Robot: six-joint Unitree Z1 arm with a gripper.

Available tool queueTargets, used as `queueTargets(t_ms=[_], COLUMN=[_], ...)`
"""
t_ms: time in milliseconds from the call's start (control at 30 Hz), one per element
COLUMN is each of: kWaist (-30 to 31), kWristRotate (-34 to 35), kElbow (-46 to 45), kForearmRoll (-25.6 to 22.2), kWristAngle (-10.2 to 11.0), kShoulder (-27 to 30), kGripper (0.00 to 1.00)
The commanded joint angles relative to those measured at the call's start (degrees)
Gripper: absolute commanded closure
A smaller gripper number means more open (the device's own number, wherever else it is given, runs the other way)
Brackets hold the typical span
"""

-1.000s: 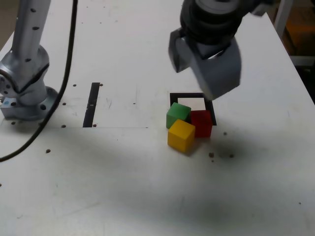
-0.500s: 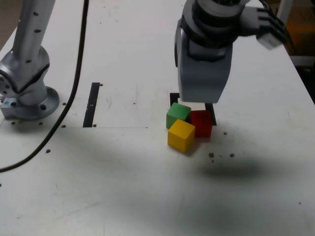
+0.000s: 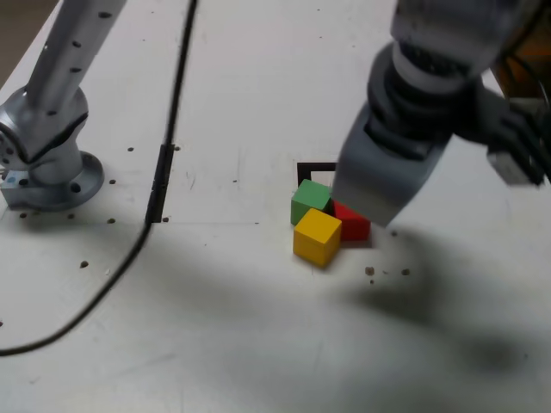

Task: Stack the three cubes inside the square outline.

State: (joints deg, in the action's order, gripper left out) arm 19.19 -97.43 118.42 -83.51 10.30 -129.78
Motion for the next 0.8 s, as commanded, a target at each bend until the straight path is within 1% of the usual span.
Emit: queueTargets(t_ms=[0,67,100,200,333,533,767], kWaist=[0.13,-0.1,-0.41,-1.25,-1.35,-1.72,-2.13], kWristRotate=[2.3,5.95,8.88,15.9,18.67,24.29,26.18], kElbow=[0.26,0.41,0.62,1.06,1.19,0.11,-3.13], kForearmRoll=[0.24,0.61,0.56,-0.54,-1.43,-1.2,0.45], kWristAngle=[-0.07,-0.2,-0.39,-1.13,-1.38,-1.44,-0.65], kShoulder=[-0.39,-0.63,-0.71,-0.73,-0.71,-0.71,-0.58], kGripper=[0.0,0.0,0.0,0.0,0.0,0.0,0.0])
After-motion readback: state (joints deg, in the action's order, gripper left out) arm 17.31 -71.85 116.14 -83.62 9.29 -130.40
